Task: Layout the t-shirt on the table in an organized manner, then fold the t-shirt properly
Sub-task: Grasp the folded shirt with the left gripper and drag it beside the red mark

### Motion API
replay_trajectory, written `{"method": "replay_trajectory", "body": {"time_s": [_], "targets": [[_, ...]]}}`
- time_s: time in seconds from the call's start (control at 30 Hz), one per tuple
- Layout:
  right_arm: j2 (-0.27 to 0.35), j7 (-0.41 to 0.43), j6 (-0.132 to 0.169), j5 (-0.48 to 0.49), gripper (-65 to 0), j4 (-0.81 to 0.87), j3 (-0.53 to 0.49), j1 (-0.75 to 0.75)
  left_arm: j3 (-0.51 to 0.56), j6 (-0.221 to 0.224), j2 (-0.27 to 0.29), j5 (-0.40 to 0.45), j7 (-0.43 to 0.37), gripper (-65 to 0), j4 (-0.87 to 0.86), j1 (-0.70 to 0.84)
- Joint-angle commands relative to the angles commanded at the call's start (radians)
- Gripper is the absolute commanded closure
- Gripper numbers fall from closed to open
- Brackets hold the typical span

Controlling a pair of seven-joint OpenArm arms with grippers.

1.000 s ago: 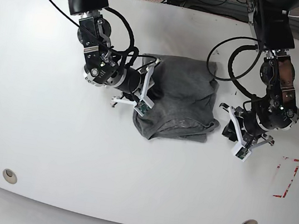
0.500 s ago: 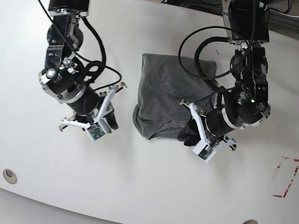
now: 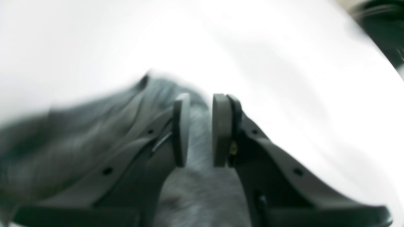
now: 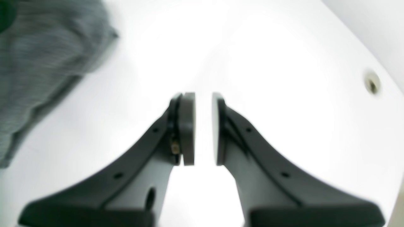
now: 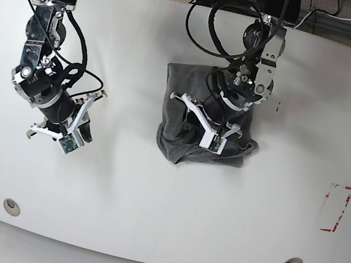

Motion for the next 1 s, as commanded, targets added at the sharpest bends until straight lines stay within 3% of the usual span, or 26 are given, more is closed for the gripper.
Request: {"method": "replay_trajectory", "body": {"time_s": [0.3, 0.5, 0.67, 0.8, 1.0], "targets": [[-0.025, 0.003, 0.0, 0.0, -8.1, 0.035, 0.012, -0.075, -0.005, -0.003, -0.006, -0.006, -0.126, -11.4, -0.265, -0.009], [-0.041, 0.003, 0.002, 0.0, -8.1, 0.049, 0.014, -0.094, -0.04, -0.006, -0.094, -0.011, -0.127, -11.4, -0.247, 0.026], [-0.041, 0.003, 0.002, 0.0, -8.1, 0.061, 0.012, -0.095, -0.081, -0.006, -0.227, -0.121, -0.086, -11.4, -0.141, 0.11], [-0.043, 0.002, 0.002, 0.0, -8.1, 0.063, 0.012, -0.097, -0.129, -0.006, -0.382, -0.265, -0.037, -11.4, -0.06, 0.166], [-0.043, 0.002, 0.002, 0.0, -8.1, 0.077, 0.012, -0.107, -0.203, -0.008, -0.517, -0.388, -0.034, -11.4, -0.046, 0.195]]}}
